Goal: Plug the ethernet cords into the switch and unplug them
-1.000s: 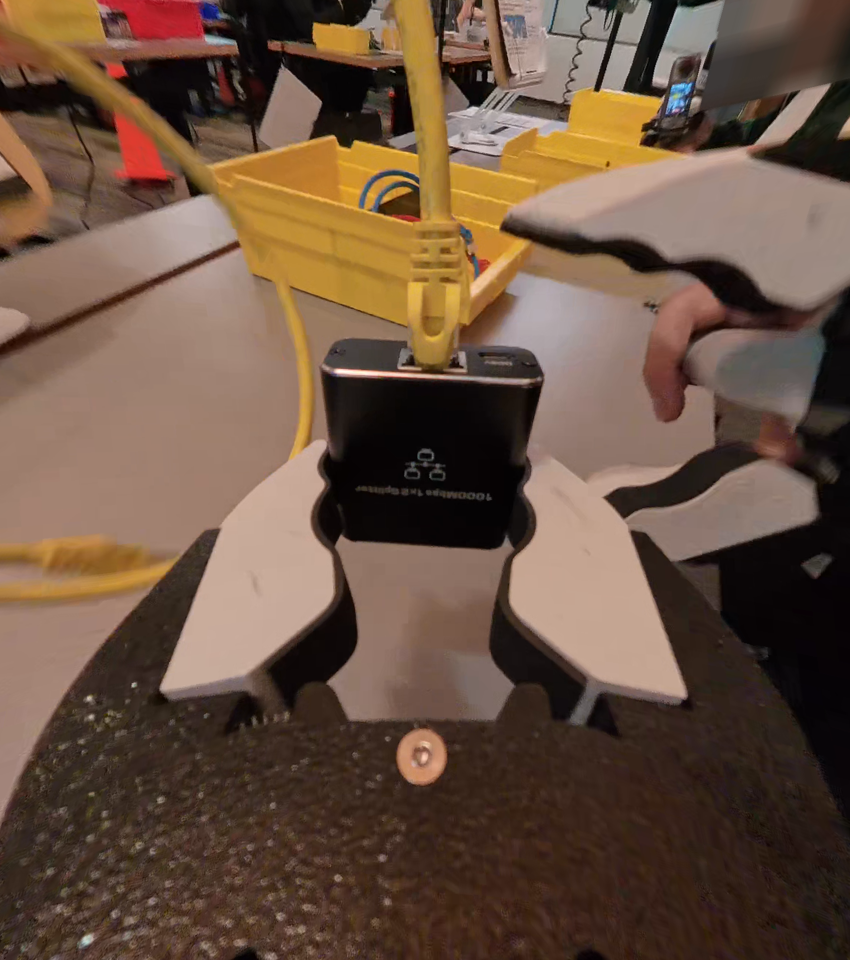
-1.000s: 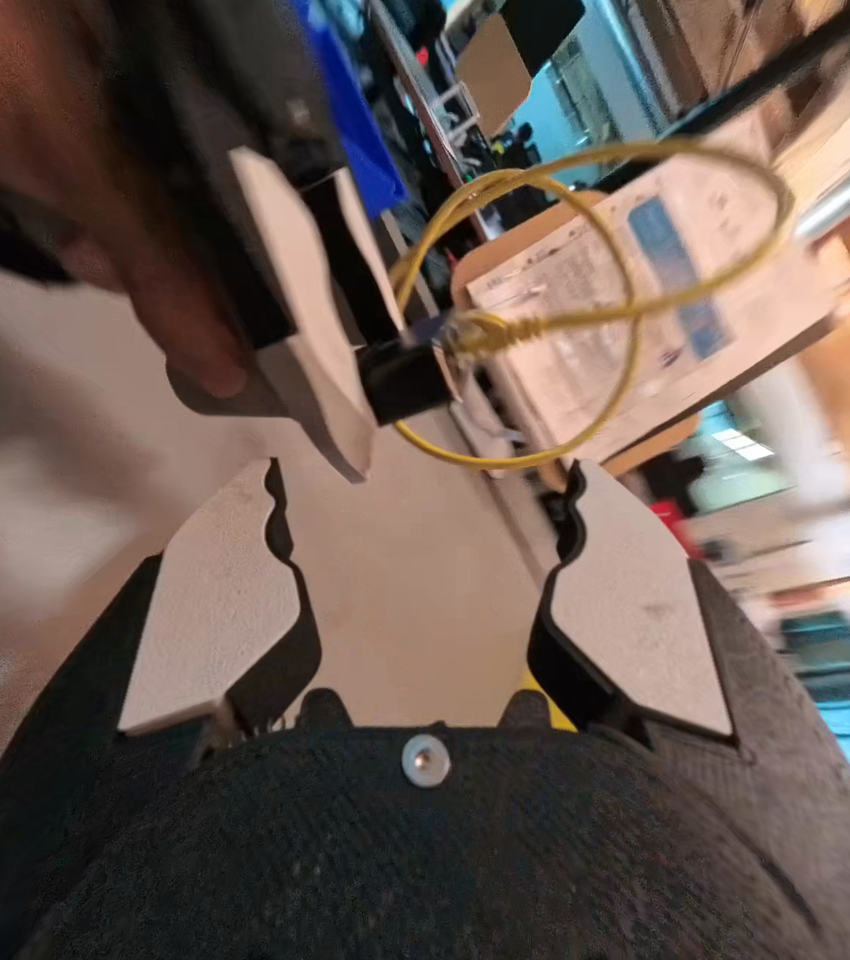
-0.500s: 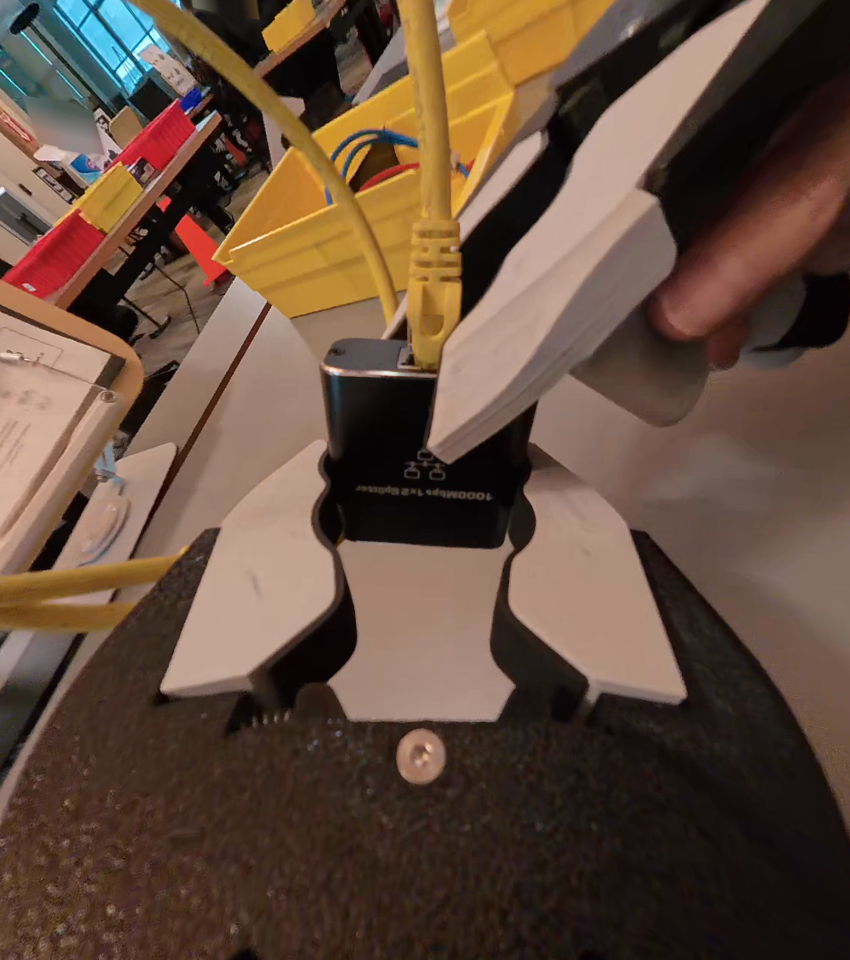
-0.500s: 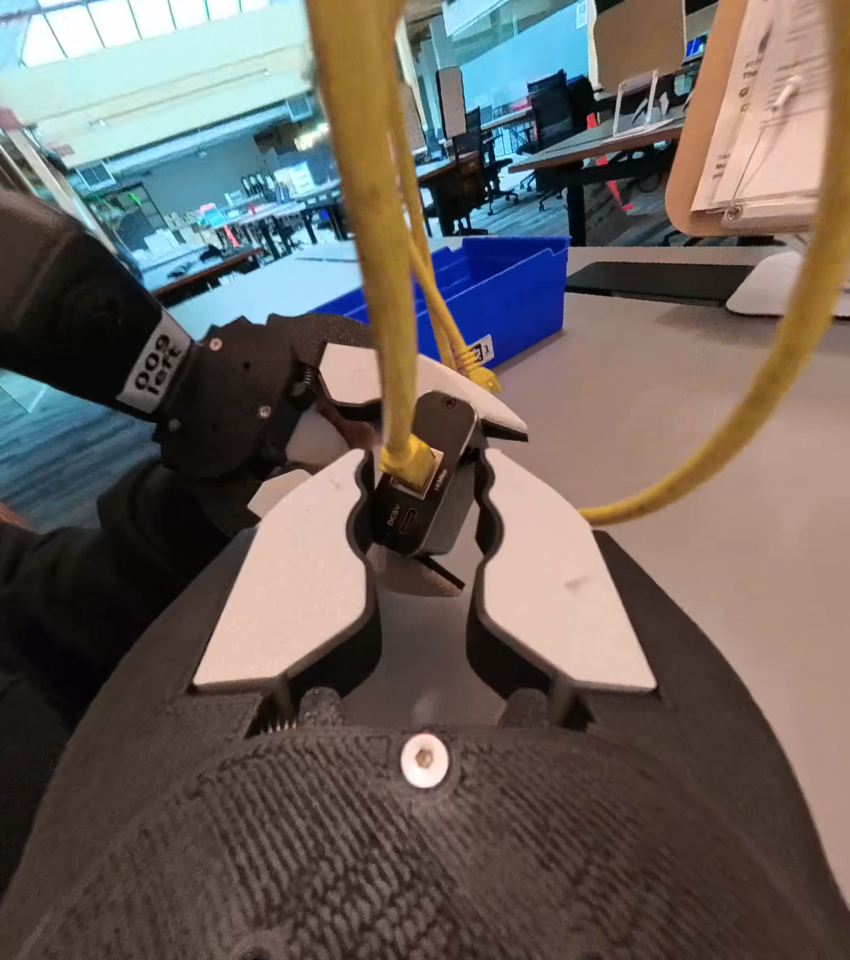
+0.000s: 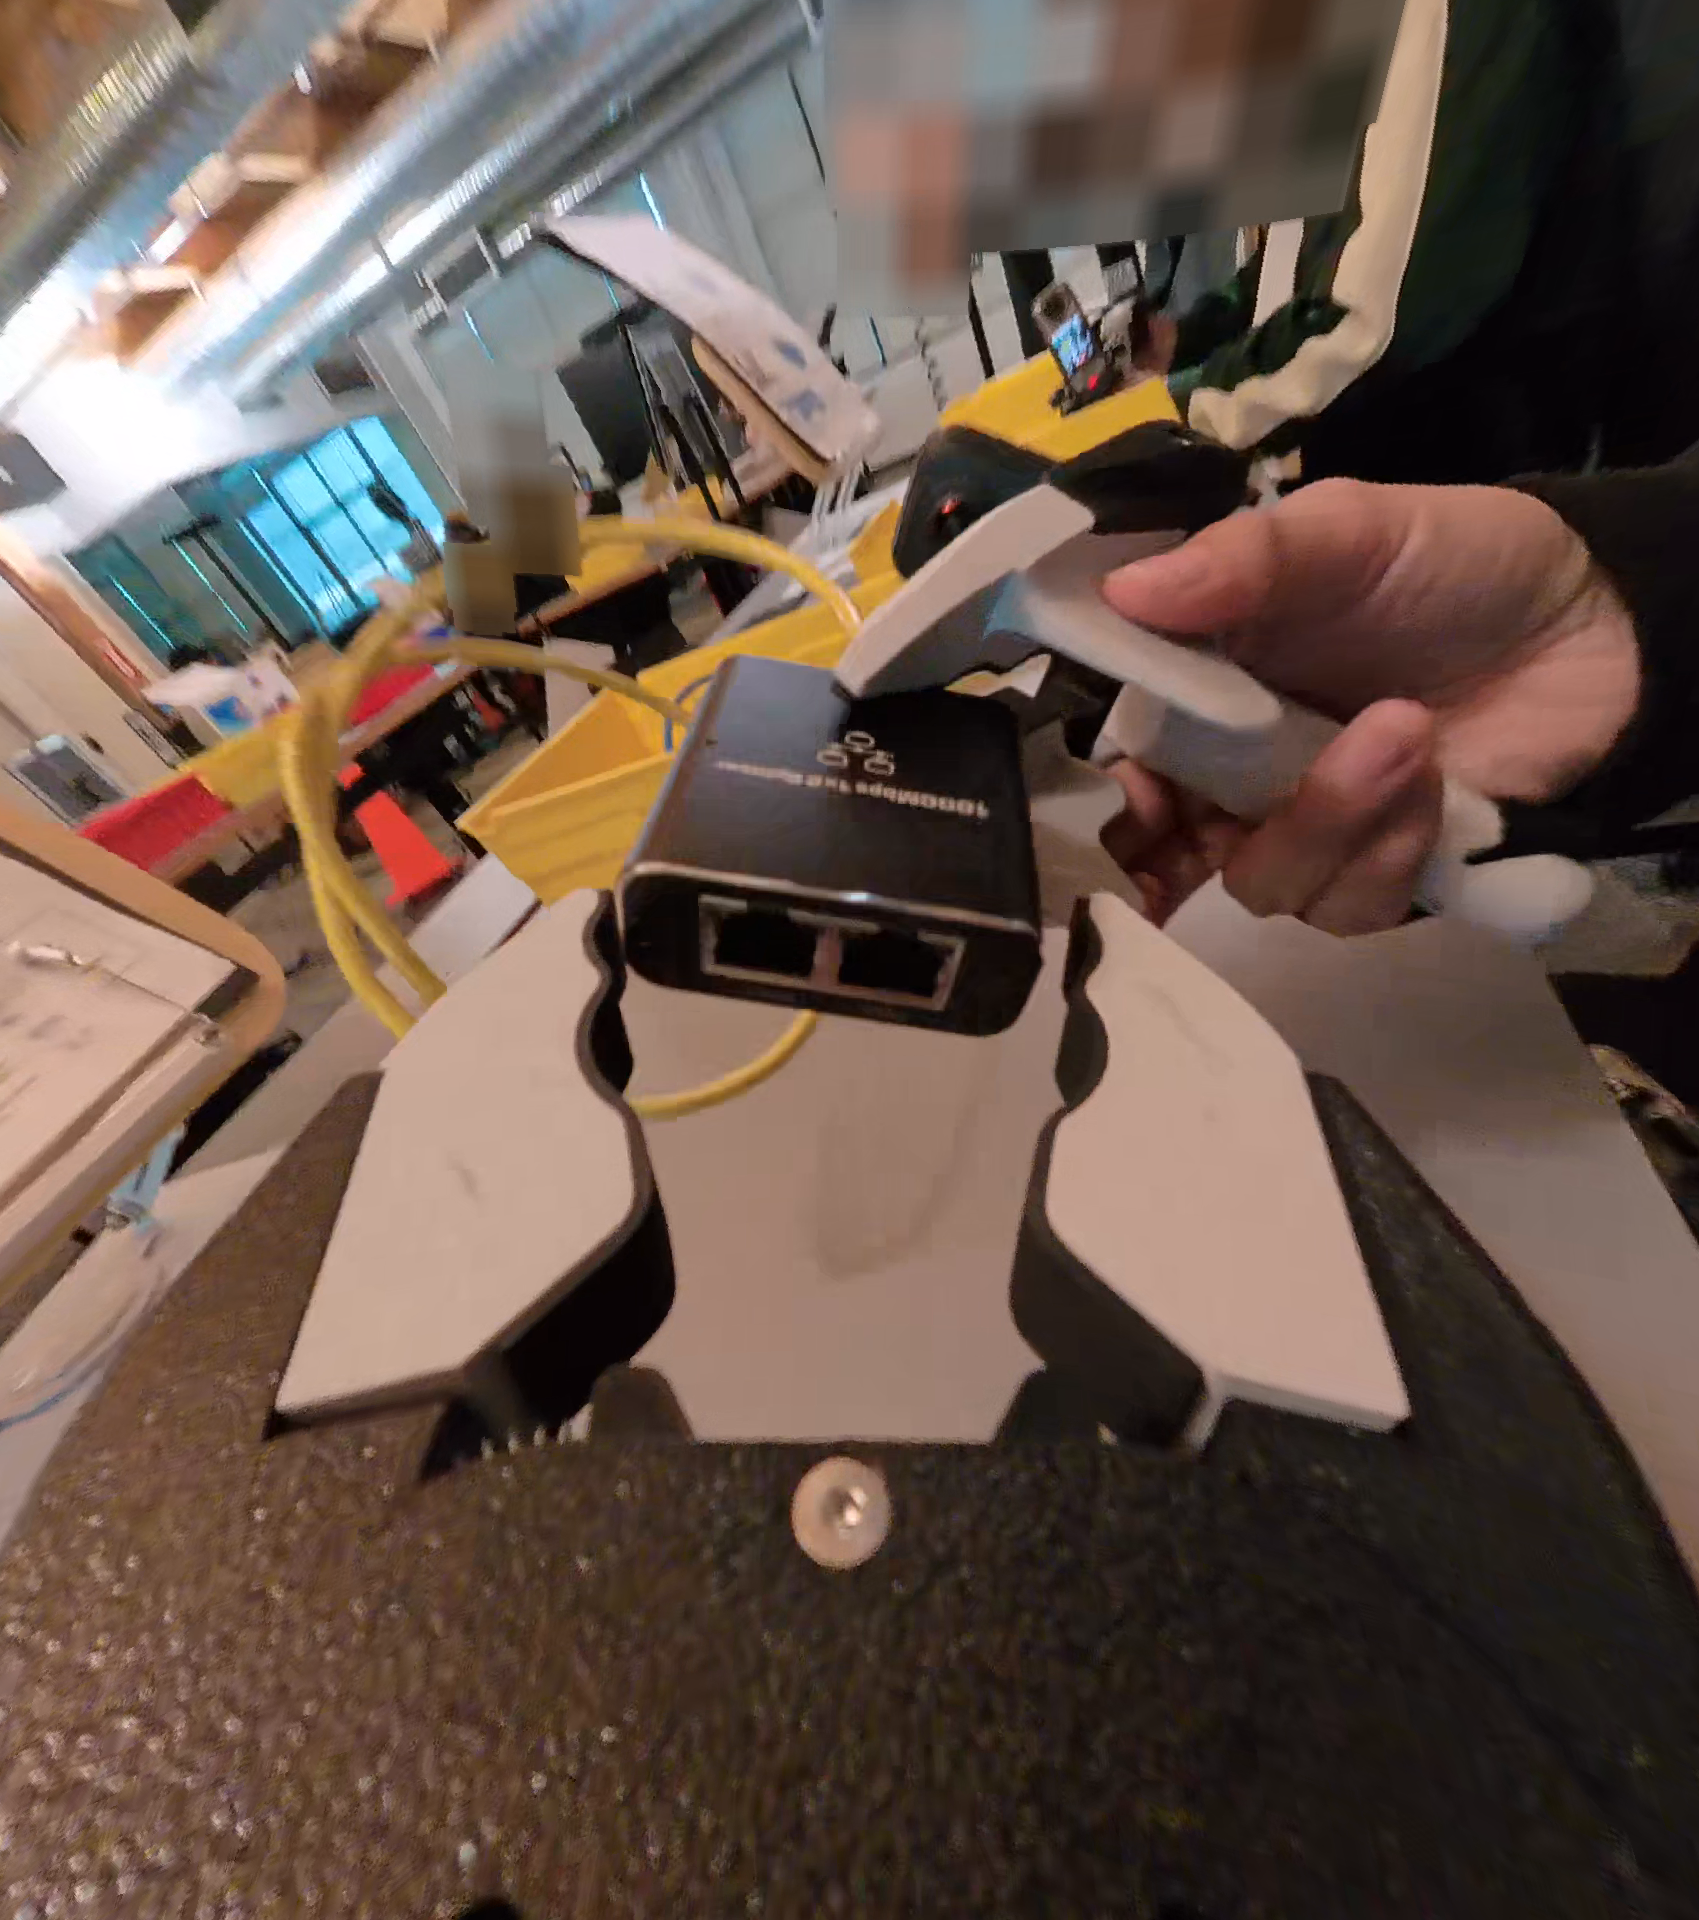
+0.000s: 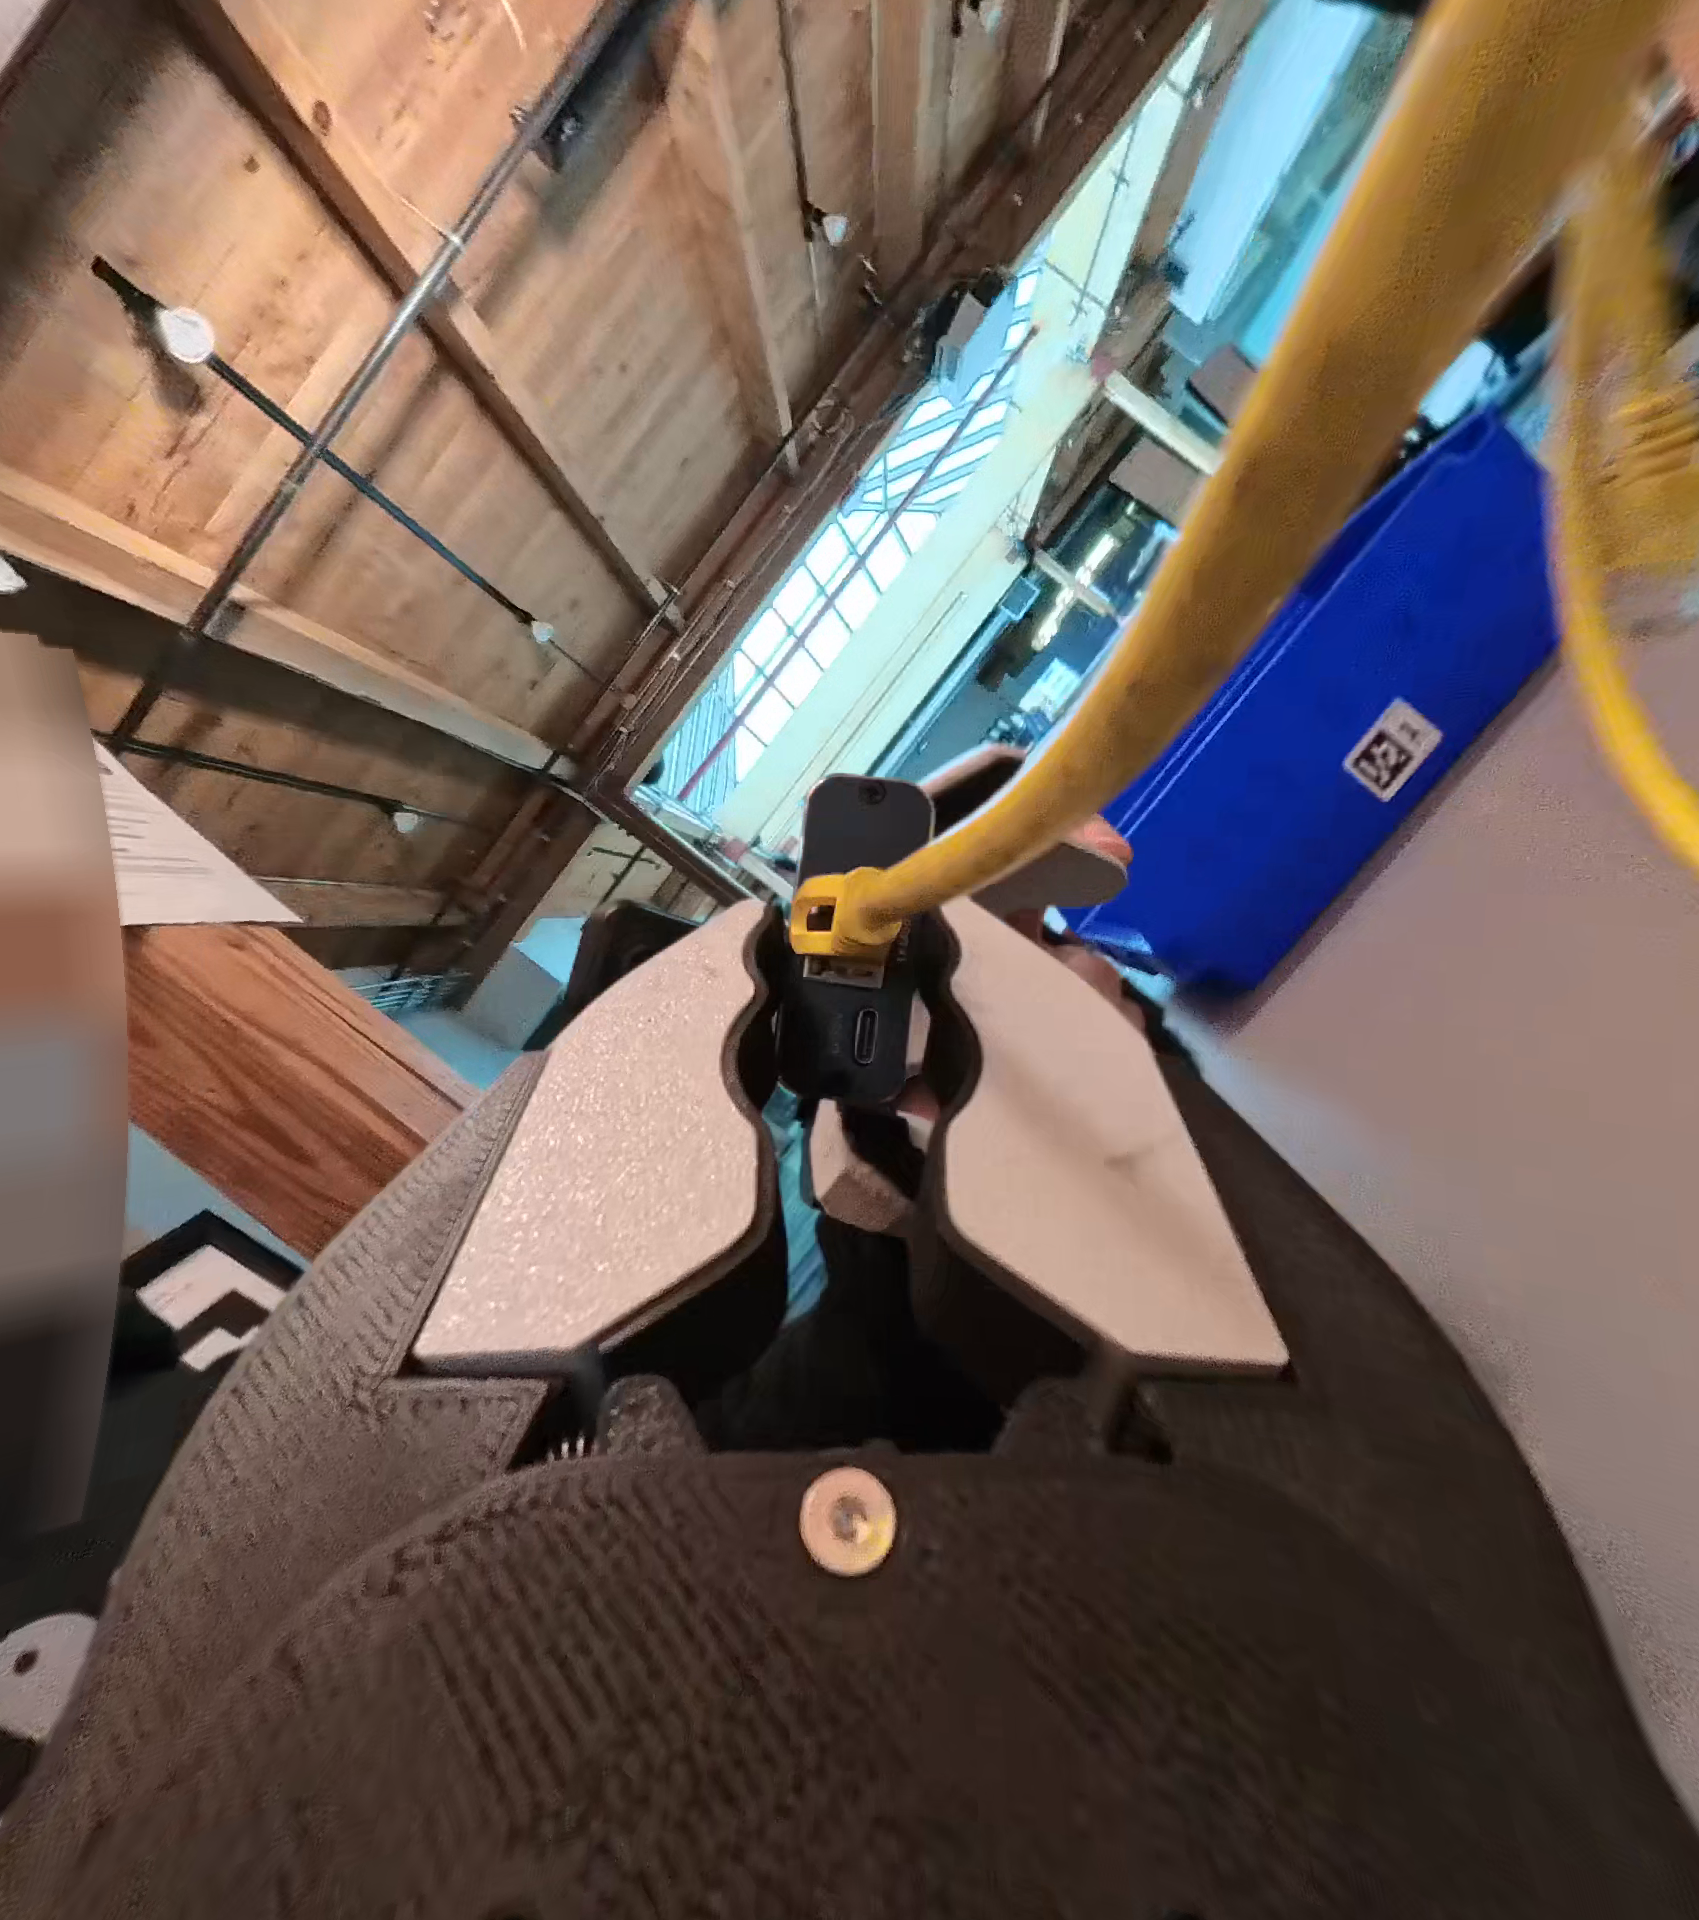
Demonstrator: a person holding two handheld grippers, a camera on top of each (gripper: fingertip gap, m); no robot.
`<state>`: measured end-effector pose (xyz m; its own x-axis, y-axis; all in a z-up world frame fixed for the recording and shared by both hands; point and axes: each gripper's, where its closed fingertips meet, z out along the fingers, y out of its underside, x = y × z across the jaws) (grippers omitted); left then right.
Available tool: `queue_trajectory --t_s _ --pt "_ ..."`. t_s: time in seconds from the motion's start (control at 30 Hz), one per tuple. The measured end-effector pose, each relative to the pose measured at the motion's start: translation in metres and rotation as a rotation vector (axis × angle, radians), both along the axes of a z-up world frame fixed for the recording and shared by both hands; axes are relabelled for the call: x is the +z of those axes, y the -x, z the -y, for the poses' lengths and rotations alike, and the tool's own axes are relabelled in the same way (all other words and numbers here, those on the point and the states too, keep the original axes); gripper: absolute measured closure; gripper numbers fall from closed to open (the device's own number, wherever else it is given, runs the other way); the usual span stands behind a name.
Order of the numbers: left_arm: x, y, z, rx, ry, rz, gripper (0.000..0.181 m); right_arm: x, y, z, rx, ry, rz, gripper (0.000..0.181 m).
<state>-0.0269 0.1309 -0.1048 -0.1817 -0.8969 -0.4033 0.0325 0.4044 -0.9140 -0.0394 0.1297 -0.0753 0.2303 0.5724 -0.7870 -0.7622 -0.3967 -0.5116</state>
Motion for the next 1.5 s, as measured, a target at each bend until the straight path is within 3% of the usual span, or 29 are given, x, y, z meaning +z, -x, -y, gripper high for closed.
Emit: queue_trajectory --t_s 0.23,0.77,0.93,1.03,1.13,1.37,1.5 --pt "0.008 0.007 0.011 -0.065 -0.06 0.125 0.107 -0.011 0.017 -0.001 0.043 0.04 0.082 0.158" --pt "0.008 -0.008 0.002 0.027 0.048 0.172 0.106 -0.009 0.002 -0.007 -0.071 0.026 0.06 0.157" --pt "0.014 -0.001 -0.007 0.012 0.123 0.205 0.107 -0.008 -0.008 -0.009 -0.2 0.019 0.179 0.128" --pt "0.016 0.002 -0.012 0.023 0.123 0.212 0.106 -0.012 -0.012 -0.011 -0.222 0.047 0.132 0.146" --pt "0.015 0.002 -0.012 0.033 0.105 0.209 0.107 -0.015 -0.014 -0.013 -0.215 0.06 0.014 0.151" --pt "0.012 0.0 -0.016 0.06 0.085 0.201 0.107 -0.008 -0.011 -0.013 -0.253 0.033 -0.077 0.169" --pt "0.012 0.001 -0.018 0.071 0.082 0.204 0.107 -0.007 -0.011 -0.016 -0.283 0.044 -0.088 0.162"
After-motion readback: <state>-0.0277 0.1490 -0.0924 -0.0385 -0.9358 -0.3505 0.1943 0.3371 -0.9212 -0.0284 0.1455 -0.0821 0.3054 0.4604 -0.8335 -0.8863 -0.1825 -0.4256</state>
